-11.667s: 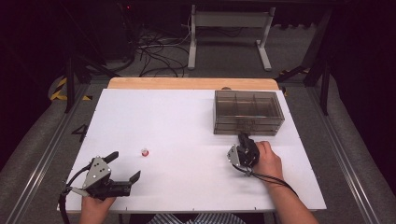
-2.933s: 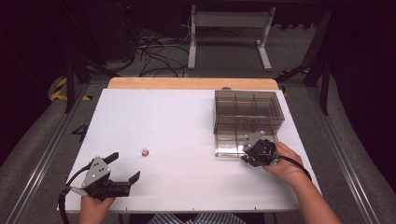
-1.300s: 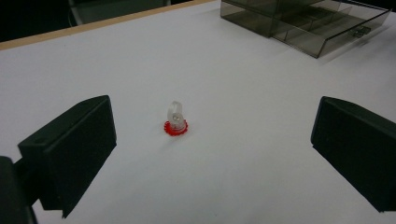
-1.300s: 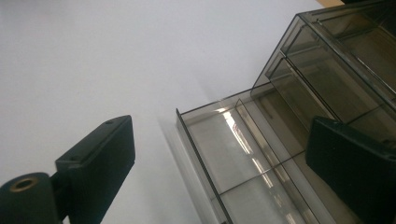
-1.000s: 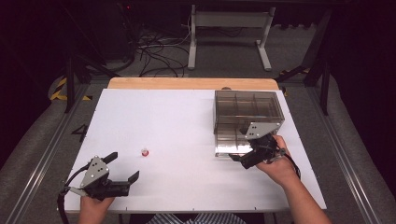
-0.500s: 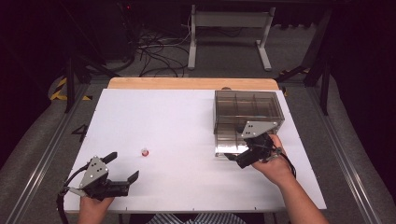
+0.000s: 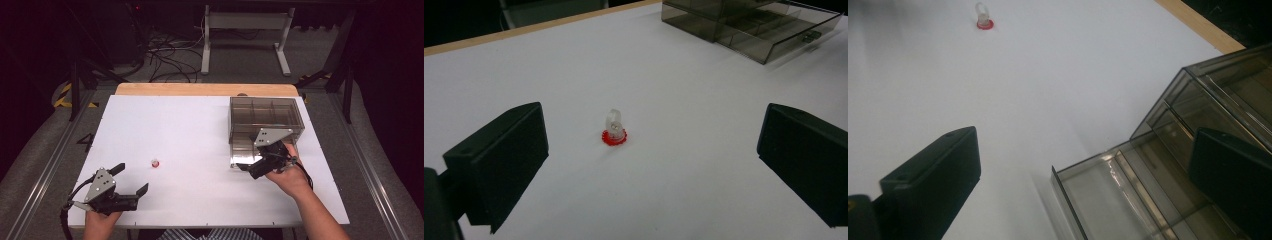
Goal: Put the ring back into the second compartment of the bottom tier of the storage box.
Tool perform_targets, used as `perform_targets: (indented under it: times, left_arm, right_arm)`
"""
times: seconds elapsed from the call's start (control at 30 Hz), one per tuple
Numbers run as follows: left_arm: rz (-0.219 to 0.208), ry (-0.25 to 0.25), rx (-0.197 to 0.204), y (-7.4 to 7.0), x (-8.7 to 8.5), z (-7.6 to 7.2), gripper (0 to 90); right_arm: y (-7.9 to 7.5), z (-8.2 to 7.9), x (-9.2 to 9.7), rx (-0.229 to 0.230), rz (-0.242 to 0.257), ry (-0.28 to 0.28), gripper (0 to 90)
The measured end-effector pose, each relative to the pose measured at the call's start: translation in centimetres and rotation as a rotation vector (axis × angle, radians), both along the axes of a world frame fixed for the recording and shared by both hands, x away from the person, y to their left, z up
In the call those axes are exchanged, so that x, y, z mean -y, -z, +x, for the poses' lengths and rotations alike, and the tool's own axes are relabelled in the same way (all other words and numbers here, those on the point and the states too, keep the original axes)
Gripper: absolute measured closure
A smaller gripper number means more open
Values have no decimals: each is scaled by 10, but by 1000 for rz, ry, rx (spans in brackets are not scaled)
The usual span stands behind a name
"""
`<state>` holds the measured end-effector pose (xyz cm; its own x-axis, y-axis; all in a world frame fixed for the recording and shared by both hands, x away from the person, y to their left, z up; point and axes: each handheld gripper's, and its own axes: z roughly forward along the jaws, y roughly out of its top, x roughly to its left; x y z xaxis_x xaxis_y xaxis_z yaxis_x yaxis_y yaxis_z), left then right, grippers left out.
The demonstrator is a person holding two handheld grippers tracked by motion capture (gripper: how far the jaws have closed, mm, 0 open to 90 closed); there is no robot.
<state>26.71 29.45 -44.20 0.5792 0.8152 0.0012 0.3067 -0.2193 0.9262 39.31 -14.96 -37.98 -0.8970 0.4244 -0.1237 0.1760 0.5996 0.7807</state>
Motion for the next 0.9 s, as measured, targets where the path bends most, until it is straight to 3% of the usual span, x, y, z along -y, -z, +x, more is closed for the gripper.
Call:
perform_targets:
  times: [0.27,0.9]
  left_arm:
    - [11,-11,2,0,-4,-3,9]
    - [5,-32,0,0,-8,-9,9]
  right_arm:
    - [1,6,-19,-47,10,-19,1]
    - [6,13,-65,-71,39,-42,11]
